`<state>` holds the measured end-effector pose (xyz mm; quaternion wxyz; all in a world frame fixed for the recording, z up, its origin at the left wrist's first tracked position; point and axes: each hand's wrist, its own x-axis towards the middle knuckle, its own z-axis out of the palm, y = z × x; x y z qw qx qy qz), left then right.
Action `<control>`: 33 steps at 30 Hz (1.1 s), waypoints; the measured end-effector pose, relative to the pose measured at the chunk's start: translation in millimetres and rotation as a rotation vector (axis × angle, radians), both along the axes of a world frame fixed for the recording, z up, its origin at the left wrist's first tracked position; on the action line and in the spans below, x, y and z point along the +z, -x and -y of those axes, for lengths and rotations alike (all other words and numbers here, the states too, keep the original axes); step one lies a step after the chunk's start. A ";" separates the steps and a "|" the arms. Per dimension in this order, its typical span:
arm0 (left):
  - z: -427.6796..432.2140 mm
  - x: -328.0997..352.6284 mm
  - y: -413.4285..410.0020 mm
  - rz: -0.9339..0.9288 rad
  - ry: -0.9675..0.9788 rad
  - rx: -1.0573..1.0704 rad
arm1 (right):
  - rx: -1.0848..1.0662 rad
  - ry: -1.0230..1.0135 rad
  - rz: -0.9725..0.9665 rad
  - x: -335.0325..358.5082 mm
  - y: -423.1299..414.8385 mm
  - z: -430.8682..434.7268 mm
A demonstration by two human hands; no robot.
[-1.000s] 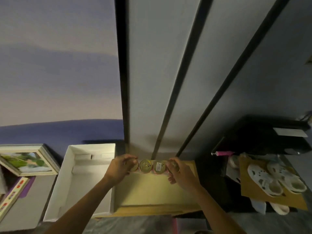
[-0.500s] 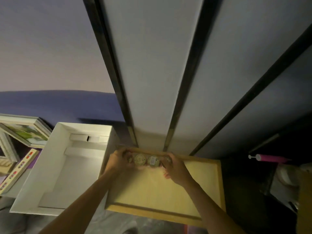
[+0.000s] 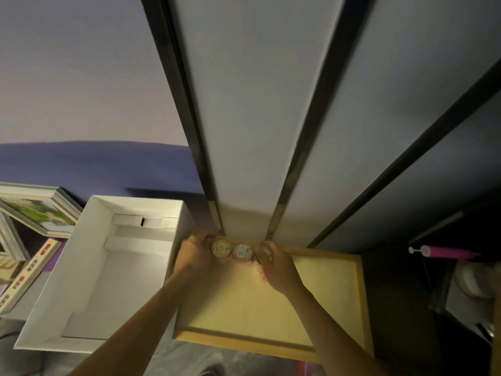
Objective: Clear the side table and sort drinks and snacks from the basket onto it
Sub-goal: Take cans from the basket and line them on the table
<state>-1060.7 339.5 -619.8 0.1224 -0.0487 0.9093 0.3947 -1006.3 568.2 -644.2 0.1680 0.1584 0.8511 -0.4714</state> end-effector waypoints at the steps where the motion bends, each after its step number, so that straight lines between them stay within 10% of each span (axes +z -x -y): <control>1: 0.0 3.5 -0.8 -0.031 0.033 -0.048 | 0.023 -0.058 -0.003 4.8 -0.4 -1.7; 13: 49.9 166.2 6.3 -0.175 0.315 -0.330 | 0.180 -0.593 -0.160 212.3 -17.6 -25.3; 33: 185.5 474.3 -118.9 -0.551 0.341 -0.216 | 0.133 -0.658 -0.518 521.3 -110.1 59.4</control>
